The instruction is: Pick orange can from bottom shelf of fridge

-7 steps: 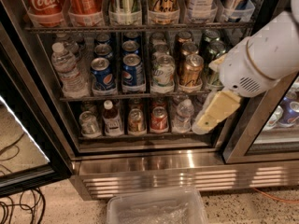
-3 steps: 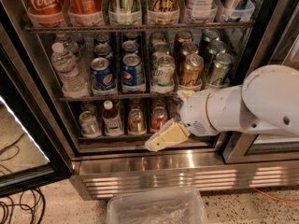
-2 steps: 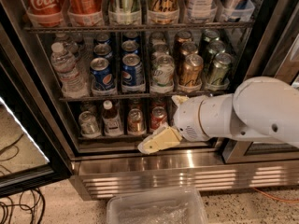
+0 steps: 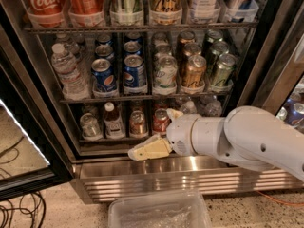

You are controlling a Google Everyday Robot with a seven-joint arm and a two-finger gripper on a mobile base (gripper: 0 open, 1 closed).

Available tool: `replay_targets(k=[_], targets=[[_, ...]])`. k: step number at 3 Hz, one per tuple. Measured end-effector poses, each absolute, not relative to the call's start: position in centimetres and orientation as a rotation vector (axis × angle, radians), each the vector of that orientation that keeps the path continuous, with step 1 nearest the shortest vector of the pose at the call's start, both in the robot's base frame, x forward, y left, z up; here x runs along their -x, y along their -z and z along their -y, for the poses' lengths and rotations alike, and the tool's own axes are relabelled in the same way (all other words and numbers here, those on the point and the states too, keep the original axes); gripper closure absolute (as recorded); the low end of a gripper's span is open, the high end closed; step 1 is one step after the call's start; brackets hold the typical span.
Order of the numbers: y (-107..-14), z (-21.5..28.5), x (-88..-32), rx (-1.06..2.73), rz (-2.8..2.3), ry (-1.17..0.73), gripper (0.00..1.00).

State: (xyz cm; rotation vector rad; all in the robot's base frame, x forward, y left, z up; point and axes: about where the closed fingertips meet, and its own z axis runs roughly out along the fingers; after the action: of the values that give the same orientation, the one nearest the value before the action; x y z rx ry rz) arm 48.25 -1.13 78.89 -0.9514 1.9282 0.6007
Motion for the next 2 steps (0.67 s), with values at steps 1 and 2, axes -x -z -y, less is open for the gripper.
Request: replay_targets(k=[1, 2], targets=[[-77.21, -0.51, -48.5, 0.922, -1.925, -0.668, 0.0], [-77.19, -0.57, -48.5, 0.922, -1.924, -0.669, 0.0]])
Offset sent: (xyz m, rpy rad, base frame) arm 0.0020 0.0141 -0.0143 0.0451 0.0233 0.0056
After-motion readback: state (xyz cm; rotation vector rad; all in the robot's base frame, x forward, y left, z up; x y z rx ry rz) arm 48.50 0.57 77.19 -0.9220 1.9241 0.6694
